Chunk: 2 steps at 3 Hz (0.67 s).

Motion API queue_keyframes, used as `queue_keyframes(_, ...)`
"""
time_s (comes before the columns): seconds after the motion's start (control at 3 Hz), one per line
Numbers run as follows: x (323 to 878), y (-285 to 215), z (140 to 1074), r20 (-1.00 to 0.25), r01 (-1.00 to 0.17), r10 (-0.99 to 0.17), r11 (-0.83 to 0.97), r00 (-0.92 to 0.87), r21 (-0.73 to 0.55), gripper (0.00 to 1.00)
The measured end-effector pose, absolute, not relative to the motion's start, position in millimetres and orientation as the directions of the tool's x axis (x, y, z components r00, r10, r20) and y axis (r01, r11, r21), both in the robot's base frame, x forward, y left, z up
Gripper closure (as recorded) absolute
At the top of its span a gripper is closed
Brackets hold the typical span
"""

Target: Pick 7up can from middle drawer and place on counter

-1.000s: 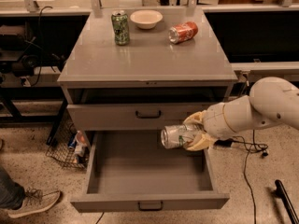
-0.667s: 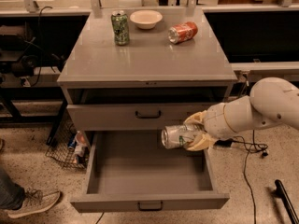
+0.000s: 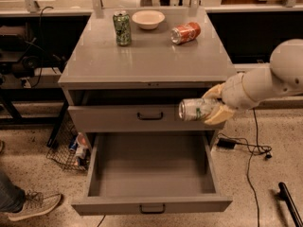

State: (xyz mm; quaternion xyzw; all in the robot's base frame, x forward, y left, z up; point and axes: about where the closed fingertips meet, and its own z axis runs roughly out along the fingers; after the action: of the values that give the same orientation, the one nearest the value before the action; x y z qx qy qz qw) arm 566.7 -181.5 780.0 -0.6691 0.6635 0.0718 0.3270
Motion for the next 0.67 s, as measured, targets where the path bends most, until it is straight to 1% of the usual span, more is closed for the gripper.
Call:
queue_keyframes(0.33, 607, -203, 824, -0.497, -0.919, -0.862, 0.113, 0.098, -0.378, 1.00)
queue_keyframes(0.67, 643, -206, 853, -0.508, -0.909, -0.854, 0.121, 0.109, -0.398, 1.00)
